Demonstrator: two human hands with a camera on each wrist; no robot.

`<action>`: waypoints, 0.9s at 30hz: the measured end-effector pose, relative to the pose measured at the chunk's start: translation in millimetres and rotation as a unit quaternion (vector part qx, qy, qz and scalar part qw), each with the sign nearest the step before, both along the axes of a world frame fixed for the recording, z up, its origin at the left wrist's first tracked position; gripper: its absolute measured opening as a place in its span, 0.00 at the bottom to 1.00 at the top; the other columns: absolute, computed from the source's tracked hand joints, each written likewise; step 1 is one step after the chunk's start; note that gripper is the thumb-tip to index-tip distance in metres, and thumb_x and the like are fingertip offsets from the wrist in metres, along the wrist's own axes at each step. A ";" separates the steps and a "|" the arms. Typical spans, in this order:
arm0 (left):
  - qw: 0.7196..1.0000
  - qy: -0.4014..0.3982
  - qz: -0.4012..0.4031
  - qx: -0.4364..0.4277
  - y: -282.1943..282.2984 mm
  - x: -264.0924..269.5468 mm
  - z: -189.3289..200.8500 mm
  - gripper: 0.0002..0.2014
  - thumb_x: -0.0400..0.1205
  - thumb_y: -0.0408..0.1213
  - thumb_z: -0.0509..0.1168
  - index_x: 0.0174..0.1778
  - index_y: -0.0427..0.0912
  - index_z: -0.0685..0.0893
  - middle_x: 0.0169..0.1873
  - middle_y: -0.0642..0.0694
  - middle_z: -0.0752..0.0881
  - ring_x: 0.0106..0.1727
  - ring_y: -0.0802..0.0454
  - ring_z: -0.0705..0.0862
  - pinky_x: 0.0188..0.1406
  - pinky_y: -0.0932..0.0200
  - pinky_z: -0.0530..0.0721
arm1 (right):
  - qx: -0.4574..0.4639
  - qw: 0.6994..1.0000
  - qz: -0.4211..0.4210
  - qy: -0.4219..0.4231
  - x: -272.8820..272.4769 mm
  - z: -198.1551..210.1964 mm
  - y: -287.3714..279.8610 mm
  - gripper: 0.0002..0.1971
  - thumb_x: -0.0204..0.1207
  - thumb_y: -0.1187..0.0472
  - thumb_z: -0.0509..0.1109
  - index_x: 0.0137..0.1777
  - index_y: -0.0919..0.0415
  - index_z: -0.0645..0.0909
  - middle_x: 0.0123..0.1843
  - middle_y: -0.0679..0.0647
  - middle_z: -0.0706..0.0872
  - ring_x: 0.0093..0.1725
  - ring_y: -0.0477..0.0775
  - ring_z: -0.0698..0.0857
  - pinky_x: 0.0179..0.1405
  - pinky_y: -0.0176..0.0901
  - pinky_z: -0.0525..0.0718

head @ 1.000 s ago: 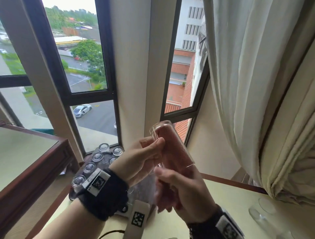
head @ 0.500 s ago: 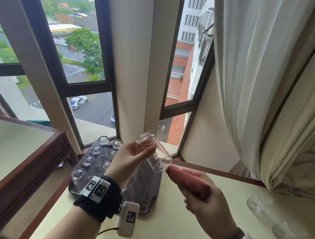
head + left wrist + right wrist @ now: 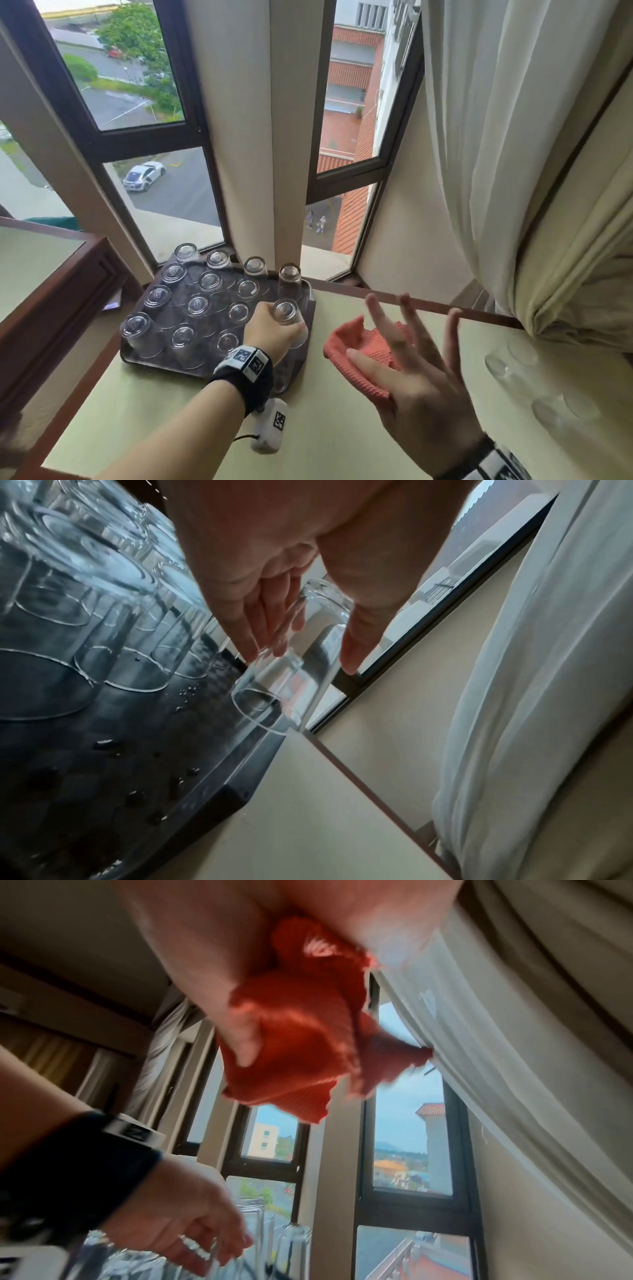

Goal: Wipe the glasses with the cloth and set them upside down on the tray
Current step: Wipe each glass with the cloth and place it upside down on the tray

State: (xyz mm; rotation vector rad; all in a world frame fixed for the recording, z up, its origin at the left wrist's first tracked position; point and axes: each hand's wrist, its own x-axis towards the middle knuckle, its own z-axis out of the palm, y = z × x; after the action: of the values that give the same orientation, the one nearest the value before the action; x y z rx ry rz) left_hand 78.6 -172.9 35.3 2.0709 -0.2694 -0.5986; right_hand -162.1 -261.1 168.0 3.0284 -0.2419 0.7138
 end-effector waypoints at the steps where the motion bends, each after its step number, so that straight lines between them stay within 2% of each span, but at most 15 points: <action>1: 1.000 0.004 0.008 0.014 -5.3 1.0 -1.9 0.22 0.72 0.47 0.82 0.56 0.53 0.79 0.47 0.57 0.88 0.48 0.59 0.87 0.51 0.58 0.82 | 0.041 0.998 0.040 0.016 -1.7 -10.5 -4.7 0.19 0.73 0.62 0.78 0.64 0.48 0.90 0.79 0.54 0.79 0.81 0.62 0.74 0.80 0.77 0.65; 2: 0.999 0.006 0.013 0.028 -10.9 3.3 -5.0 0.23 0.73 0.46 0.81 0.58 0.51 0.79 0.47 0.55 0.88 0.49 0.54 0.88 0.53 0.57 0.83 | 0.085 0.994 0.067 0.033 -3.5 -21.4 -8.9 0.19 0.74 0.63 0.77 0.65 0.51 0.89 0.71 0.51 0.87 0.72 0.56 0.84 0.72 0.67 0.80; 3: 0.999 0.009 0.015 0.045 -16.4 5.7 -8.0 0.24 0.73 0.45 0.81 0.60 0.49 0.78 0.49 0.53 0.87 0.51 0.50 0.88 0.55 0.55 0.85 | 0.123 0.988 0.078 0.051 -5.4 -31.3 -13.3 0.19 0.76 0.62 0.76 0.67 0.52 0.87 0.64 0.48 0.90 0.62 0.52 0.89 0.61 0.58 0.88; 5: 0.997 0.019 0.010 0.069 -27.3 10.7 -14.0 0.25 0.74 0.43 0.80 0.62 0.48 0.77 0.50 0.50 0.86 0.52 0.47 0.87 0.58 0.53 0.87 | 0.171 0.979 0.072 0.083 -9.1 -43.9 -21.4 0.19 0.80 0.59 0.72 0.70 0.51 0.85 0.56 0.46 0.91 0.49 0.49 0.89 0.47 0.46 0.90; 7: 0.997 0.024 0.015 0.078 -37.5 16.0 -19.5 0.26 0.74 0.43 0.80 0.63 0.47 0.75 0.51 0.48 0.86 0.52 0.45 0.87 0.58 0.51 0.88 | 0.194 0.975 0.056 0.088 -13.7 -48.9 -28.7 0.19 0.79 0.60 0.72 0.70 0.51 0.85 0.53 0.46 0.91 0.44 0.49 0.88 0.42 0.43 0.89; 10: 0.995 0.022 0.032 0.088 -51.0 25.1 -25.8 0.29 0.75 0.44 0.79 0.68 0.46 0.74 0.55 0.45 0.85 0.55 0.40 0.86 0.60 0.48 0.88 | 0.228 0.970 0.025 0.080 -21.9 -55.0 -38.7 0.22 0.76 0.62 0.75 0.70 0.49 0.85 0.51 0.44 0.90 0.43 0.48 0.88 0.39 0.42 0.88; 13: 0.995 0.010 0.044 0.093 -60.8 34.8 -28.0 0.31 0.76 0.42 0.79 0.73 0.44 0.73 0.56 0.44 0.83 0.53 0.41 0.83 0.53 0.51 0.83 | 0.255 0.964 0.009 0.080 -27.7 -57.2 -44.0 0.20 0.80 0.57 0.69 0.71 0.44 0.83 0.50 0.41 0.90 0.44 0.46 0.88 0.40 0.38 0.87; 16: 0.994 0.003 0.046 0.103 -65.7 39.7 -31.6 0.31 0.76 0.39 0.79 0.73 0.44 0.74 0.58 0.43 0.85 0.52 0.42 0.82 0.51 0.54 0.80 | 0.267 0.961 -0.003 0.078 -32.2 -57.3 -48.3 0.19 0.81 0.53 0.64 0.70 0.41 0.82 0.49 0.38 0.89 0.44 0.43 0.88 0.41 0.33 0.84; 19: 0.993 0.002 0.045 0.110 -67.4 39.8 -36.7 0.31 0.76 0.38 0.79 0.73 0.44 0.74 0.55 0.44 0.83 0.52 0.42 0.82 0.51 0.53 0.82 | 0.270 0.958 -0.021 0.090 -36.5 -59.4 -52.8 0.20 0.79 0.53 0.64 0.70 0.39 0.82 0.51 0.36 0.89 0.45 0.43 0.88 0.41 0.35 0.85; 22: 0.992 0.004 0.049 0.114 -68.9 38.8 -43.1 0.31 0.77 0.39 0.79 0.74 0.45 0.74 0.56 0.44 0.84 0.53 0.42 0.83 0.53 0.51 0.85 | 0.277 0.956 -0.034 0.092 -38.3 -60.2 -58.2 0.21 0.78 0.54 0.64 0.70 0.39 0.82 0.52 0.35 0.89 0.46 0.41 0.88 0.44 0.32 0.84; 27: 0.991 -0.002 0.058 0.119 -72.2 40.3 -47.4 0.32 0.78 0.40 0.79 0.75 0.43 0.73 0.62 0.39 0.87 0.62 0.36 0.86 0.55 0.51 0.80 | 0.291 0.951 -0.050 0.089 -43.5 -61.1 -67.1 0.23 0.77 0.58 0.67 0.70 0.38 0.81 0.53 0.35 0.89 0.48 0.39 0.88 0.46 0.32 0.84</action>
State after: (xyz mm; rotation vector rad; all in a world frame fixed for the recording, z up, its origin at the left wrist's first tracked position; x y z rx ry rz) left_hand 118.8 -245.1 -12.1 2.2989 -0.0821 -0.5787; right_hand -205.7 -328.1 106.9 3.5630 -0.7086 0.4097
